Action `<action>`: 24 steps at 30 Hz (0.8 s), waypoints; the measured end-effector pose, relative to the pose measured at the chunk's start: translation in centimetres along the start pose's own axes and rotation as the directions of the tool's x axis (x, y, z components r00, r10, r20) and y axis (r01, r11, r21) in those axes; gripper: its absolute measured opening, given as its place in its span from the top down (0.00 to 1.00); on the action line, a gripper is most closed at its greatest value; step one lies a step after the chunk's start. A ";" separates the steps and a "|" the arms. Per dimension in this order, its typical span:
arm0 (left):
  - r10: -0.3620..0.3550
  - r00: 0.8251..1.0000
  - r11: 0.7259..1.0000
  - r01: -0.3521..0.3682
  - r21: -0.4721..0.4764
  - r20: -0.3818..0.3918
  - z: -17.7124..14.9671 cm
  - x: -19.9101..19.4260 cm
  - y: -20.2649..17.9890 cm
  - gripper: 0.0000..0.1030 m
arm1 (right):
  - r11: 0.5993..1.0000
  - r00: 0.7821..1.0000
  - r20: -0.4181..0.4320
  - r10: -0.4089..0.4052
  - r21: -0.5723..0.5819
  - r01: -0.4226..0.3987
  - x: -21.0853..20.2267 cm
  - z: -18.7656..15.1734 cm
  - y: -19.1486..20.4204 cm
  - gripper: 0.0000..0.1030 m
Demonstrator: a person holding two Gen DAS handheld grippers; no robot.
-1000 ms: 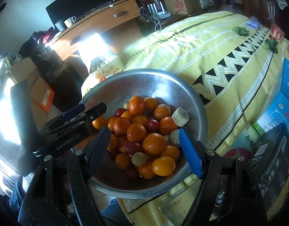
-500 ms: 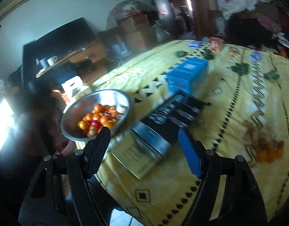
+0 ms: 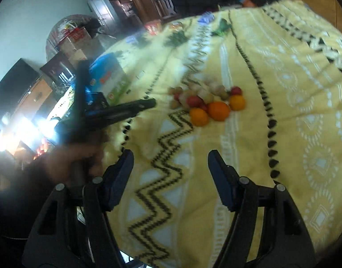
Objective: Organize fruits
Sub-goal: 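Move both tools back to the fruit pile on the bedspread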
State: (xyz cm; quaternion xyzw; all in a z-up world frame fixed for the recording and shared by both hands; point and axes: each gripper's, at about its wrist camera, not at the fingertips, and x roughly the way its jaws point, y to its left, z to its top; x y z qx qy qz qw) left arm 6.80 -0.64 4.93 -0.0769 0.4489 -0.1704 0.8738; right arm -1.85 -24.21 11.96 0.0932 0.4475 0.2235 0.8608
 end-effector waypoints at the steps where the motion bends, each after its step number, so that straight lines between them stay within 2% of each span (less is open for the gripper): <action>1: 0.002 1.000 1.000 -0.002 -0.014 -0.016 0.0 1.1 0.3 0.65 | 1.000 1.000 -0.008 0.002 0.008 -0.001 0.3 -0.2 -0.6 0.32; 6: 0.029 0.999 0.999 -0.030 -0.012 -0.032 0.6 4.0 0.6 0.65 | 0.999 0.999 -0.048 0.008 0.032 -0.006 1.7 -0.9 -2.7 0.32; 12: 0.062 0.998 0.998 -0.062 -0.006 -0.017 1.8 5.8 1.1 0.65 | 0.999 0.999 -0.050 0.017 0.043 -0.014 3.1 -0.6 -3.6 0.32; 13: 0.060 0.998 0.998 -0.060 -0.007 -0.020 1.8 5.9 1.2 0.67 | 0.999 0.999 -0.046 0.021 0.048 -0.019 3.5 -0.3 -3.7 0.32; 14: 0.054 0.998 0.999 -0.054 -0.008 -0.019 1.8 5.9 1.2 0.74 | 0.998 0.999 -0.043 0.025 0.051 -0.023 3.9 -0.1 -3.7 0.33; 18: 0.057 0.998 0.998 -0.057 -0.014 0.033 1.5 3.4 0.8 0.74 | 0.993 0.997 -0.037 0.069 0.097 -0.065 7.0 1.4 -4.1 0.47; 20: 0.065 0.996 0.998 -0.064 -0.016 0.067 1.2 1.5 0.6 0.74 | 0.993 0.997 -0.045 0.063 0.099 -0.058 8.8 2.3 -4.1 0.50; 24: 0.069 0.992 0.997 -0.064 -0.048 0.101 0.6 -1.4 1.2 0.74 | 0.995 0.998 -0.061 0.008 0.095 -0.002 11.6 3.8 -4.0 0.48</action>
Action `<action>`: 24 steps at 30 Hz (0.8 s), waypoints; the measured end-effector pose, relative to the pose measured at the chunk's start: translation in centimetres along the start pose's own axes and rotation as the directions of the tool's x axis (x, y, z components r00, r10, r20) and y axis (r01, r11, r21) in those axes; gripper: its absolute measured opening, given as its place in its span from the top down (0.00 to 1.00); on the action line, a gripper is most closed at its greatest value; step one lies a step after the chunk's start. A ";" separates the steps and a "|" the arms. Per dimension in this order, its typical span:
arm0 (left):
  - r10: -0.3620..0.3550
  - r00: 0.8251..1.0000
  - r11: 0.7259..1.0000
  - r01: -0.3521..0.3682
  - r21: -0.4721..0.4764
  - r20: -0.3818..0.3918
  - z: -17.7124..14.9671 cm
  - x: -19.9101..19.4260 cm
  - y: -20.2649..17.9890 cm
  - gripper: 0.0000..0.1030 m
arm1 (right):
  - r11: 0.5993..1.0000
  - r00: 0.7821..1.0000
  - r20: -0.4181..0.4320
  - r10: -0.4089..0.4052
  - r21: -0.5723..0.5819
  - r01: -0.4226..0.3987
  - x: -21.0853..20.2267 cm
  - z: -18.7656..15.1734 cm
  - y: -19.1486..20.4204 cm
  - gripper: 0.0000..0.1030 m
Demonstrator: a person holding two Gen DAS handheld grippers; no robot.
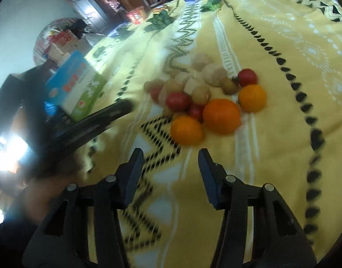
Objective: Organize fruits
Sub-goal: 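Move both tools back to the fruit pile on the bedspread, then grasp a longan with the left tool while the right tool grasps an orange, then carry the longan and orange to the steel bowl with both tools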
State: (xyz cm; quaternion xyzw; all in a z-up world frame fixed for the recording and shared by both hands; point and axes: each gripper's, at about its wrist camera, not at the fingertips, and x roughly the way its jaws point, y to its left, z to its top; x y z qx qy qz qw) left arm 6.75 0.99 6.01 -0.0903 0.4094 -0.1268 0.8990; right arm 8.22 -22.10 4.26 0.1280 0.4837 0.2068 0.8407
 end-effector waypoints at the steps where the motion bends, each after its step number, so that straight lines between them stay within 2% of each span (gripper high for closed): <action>1: 0.002 1.000 1.000 -0.002 -0.004 0.006 0.0 -0.6 0.2 0.74 | 1.000 1.000 -0.015 -0.018 0.003 0.018 0.8 0.3 -0.1 0.48; 7: -0.008 1.000 1.000 0.008 -0.008 0.021 0.0 -2.2 0.4 0.74 | 0.998 0.998 -0.010 -0.057 0.000 0.057 2.5 0.8 -0.3 0.48; 10: -0.011 1.000 1.000 0.012 -0.007 0.021 0.0 -2.8 0.3 0.74 | 0.996 0.996 -0.003 -0.085 -0.002 0.085 2.2 0.5 -0.6 0.62; 14: -0.014 0.999 1.000 0.014 -0.004 0.041 0.0 -4.7 0.1 0.74 | 0.997 0.998 0.010 -0.068 -0.024 0.068 0.9 0.7 0.1 0.62; 18: 0.001 0.996 1.000 -0.001 0.007 0.093 0.1 -9.0 0.2 0.74 | 0.995 0.996 0.080 -0.049 -0.080 0.056 -2.8 1.0 3.3 0.63; 21: 0.024 0.989 1.000 -0.023 -0.009 0.145 0.4 -12.8 1.1 0.74 | 0.986 0.988 0.153 -0.012 -0.162 0.037 -6.1 1.6 7.5 0.63; 24: 0.079 0.975 0.997 -0.075 -0.024 0.209 0.5 -17.4 2.6 0.74 | 0.966 0.979 0.198 0.043 -0.257 0.009 -8.5 2.1 12.3 0.62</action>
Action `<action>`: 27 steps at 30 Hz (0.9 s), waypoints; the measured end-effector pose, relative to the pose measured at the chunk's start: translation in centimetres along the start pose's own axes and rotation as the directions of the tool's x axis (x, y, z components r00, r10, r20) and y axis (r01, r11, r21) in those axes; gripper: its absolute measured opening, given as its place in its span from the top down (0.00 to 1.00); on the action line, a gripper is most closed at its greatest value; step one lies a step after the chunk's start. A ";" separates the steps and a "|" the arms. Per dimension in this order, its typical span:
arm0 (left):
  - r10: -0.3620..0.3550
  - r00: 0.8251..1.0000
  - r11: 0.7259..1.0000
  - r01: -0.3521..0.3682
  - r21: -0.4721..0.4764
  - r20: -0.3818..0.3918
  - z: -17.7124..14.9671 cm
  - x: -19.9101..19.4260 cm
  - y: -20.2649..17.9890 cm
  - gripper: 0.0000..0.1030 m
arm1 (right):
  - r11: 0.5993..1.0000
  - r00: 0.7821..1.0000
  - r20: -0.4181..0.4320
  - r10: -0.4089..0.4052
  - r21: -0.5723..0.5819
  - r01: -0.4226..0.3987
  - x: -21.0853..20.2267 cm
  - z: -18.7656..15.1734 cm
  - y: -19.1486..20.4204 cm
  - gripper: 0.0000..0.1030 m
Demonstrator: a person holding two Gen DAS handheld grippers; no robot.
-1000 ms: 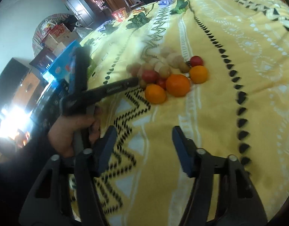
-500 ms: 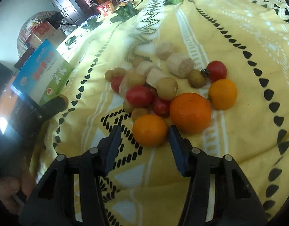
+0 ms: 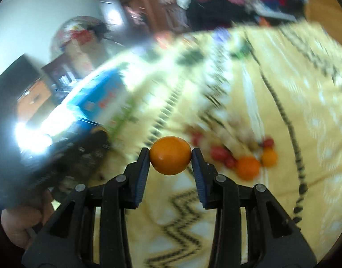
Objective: Organize fruits
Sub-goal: 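Carry the longan and orange to the steel bowl with both tools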
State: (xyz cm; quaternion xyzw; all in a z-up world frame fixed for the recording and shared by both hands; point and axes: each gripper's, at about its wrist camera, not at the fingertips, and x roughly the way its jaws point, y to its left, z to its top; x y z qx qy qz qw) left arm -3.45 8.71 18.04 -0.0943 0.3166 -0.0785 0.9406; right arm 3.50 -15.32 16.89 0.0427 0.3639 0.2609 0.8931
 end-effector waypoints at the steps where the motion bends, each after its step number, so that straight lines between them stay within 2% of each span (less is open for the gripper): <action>1: 0.020 1.000 1.000 -0.020 -0.009 0.020 0.3 -1.5 1.0 0.74 | 0.999 0.999 0.018 0.026 -0.031 -0.026 -0.7 0.8 1.8 0.62; 5: 0.123 0.990 0.991 -0.119 -0.053 0.071 1.1 -6.5 4.9 0.74 | 0.990 0.995 0.040 0.096 -0.111 -0.091 -1.1 2.1 7.1 0.62; 7: 0.191 0.977 0.980 -0.184 -0.080 0.091 1.2 -8.9 7.2 0.74 | 0.980 0.990 0.039 0.136 -0.153 -0.129 -1.0 2.8 10.1 0.62; 11: 0.306 0.946 0.946 -0.290 -0.144 0.105 0.9 -12.7 11.6 0.74 | 0.955 0.978 0.029 0.207 -0.223 -0.196 -0.4 3.7 15.2 0.62; 16: 0.445 0.890 0.882 -0.416 -0.222 0.101 -0.1 -16.9 17.7 0.74 | 0.907 0.954 -0.013 0.299 -0.307 -0.288 1.3 4.1 22.1 0.62; 19: 0.500 0.863 0.845 -0.465 -0.265 0.080 -1.1 -18.5 21.0 0.74 | 0.877 0.940 -0.052 0.339 -0.345 -0.335 2.3 3.7 25.8 0.62; 22: 0.533 0.845 0.814 -0.495 -0.305 0.051 -2.2 -19.5 23.8 0.74 | 0.848 0.924 -0.092 0.371 -0.371 -0.377 3.5 3.1 29.1 0.62; 27: 0.551 0.834 0.787 -0.513 -0.344 0.016 -3.6 -20.0 26.7 0.74 | 0.819 0.909 -0.153 0.389 -0.394 -0.417 5.0 2.1 32.9 0.62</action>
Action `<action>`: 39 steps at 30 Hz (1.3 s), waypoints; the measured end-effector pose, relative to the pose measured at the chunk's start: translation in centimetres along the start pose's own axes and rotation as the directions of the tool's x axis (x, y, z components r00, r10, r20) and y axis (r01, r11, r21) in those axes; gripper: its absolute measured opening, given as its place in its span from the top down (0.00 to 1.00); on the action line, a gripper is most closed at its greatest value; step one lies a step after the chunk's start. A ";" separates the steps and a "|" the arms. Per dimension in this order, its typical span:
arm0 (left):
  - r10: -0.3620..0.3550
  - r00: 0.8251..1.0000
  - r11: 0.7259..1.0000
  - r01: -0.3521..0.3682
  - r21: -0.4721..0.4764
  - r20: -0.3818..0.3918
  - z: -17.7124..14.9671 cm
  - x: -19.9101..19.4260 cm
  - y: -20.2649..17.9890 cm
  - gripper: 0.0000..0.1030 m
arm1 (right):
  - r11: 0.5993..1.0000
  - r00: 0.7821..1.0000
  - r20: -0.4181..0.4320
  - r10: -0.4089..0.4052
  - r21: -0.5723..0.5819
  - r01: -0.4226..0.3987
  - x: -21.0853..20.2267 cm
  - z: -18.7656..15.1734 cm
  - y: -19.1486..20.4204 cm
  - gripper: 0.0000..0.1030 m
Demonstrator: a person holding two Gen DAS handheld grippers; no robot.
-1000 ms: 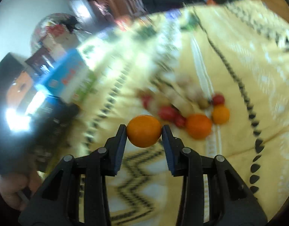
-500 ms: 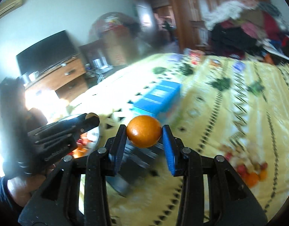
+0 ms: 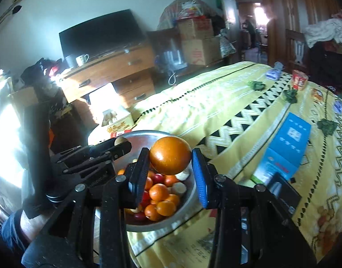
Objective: Organize fruits
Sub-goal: 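Carry the longan and orange to the steel bowl with both tools, then open both tools to drop the fruits into the bowl and withdraw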
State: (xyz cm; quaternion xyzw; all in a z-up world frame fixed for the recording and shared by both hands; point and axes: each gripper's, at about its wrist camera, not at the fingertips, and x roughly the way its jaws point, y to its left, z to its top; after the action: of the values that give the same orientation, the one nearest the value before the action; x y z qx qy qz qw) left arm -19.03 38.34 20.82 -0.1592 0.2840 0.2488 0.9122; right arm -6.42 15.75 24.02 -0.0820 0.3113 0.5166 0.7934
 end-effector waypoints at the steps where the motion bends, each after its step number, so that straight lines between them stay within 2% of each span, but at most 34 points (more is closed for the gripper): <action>1: 0.002 1.000 1.000 -0.002 -0.006 -0.004 0.0 0.3 0.4 0.74 | 1.000 1.000 -0.011 0.005 -0.005 -0.005 0.6 0.1 0.4 0.62; 9: 0.015 0.997 1.000 -0.015 -0.008 -0.070 -1.0 2.4 1.9 0.74 | 1.000 0.995 -0.097 0.025 0.000 -0.025 4.0 0.1 0.9 0.62; 17: 0.063 0.980 0.998 -0.065 -0.004 -0.191 -3.1 5.6 3.7 0.74 | 0.998 0.977 -0.207 0.049 0.041 -0.041 7.4 -1.3 1.0 0.62; 22: 0.066 0.975 0.998 -0.067 0.002 -0.211 -3.5 6.2 3.7 0.74 | 0.998 0.966 -0.255 0.051 0.052 -0.039 8.6 -2.2 1.2 0.62; 34: 0.081 0.971 0.996 -0.084 -0.005 -0.226 -3.8 6.6 4.3 0.74 | 0.997 0.954 -0.295 0.051 0.062 -0.034 9.9 -2.9 1.4 0.61; 36: 0.083 0.969 0.996 -0.087 -0.010 -0.234 -4.1 6.9 4.5 0.71 | 0.998 0.953 -0.300 0.051 0.061 -0.034 10.0 -3.0 1.4 0.61; 38: 0.088 0.968 0.996 -0.094 -0.013 -0.235 -4.2 7.0 4.6 0.59 | 0.997 0.950 -0.306 0.055 0.065 -0.037 10.3 -3.2 1.4 0.61; 39: 0.091 0.968 0.995 -0.097 -0.015 -0.234 -4.2 6.9 4.7 0.56 | 0.997 0.950 -0.307 0.055 0.066 -0.036 10.3 -3.2 1.4 0.61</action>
State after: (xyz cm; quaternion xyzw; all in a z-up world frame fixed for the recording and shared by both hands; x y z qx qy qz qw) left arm -18.47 42.94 12.67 -0.1854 0.3931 0.2752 0.8575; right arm -6.10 22.85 15.78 -0.1306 0.4484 0.5061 0.7251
